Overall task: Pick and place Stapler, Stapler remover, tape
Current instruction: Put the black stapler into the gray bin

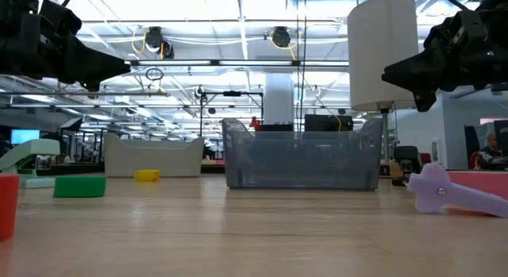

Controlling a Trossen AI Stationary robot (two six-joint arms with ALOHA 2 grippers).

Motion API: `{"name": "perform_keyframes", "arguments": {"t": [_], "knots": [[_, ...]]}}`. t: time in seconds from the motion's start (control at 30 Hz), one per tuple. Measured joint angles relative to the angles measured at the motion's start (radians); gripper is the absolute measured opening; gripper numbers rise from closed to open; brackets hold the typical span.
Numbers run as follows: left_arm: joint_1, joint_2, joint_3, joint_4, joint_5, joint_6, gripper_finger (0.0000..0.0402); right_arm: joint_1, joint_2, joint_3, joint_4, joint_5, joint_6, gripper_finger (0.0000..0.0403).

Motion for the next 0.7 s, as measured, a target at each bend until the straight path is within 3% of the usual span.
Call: {"name": "perform_keyframes", "arguments": {"t": [0.17,0.3,0.5,0.7], "knots": [[0.000,0.000,0.000,0.000,0.000,-0.001,0.0086,0.000,0.002,0.002,-0.015,-0.001,0.013,0.0070],[0.000,0.000,0.000,0.000,0.000,-0.022,0.0086,0.000,0.027,0.049,-0.142,0.025,0.054,0.0070],[0.000,0.000,0.000,-0.001,0.000,-0.029,0.0086,0.001,0.133,0.218,-0.322,0.077,0.137,0.0070],[0.000,0.000,0.000,-0.002,0.000,-0.030,0.0086,0.001,0.320,0.425,-0.572,0.117,0.333,0.0052]]}}
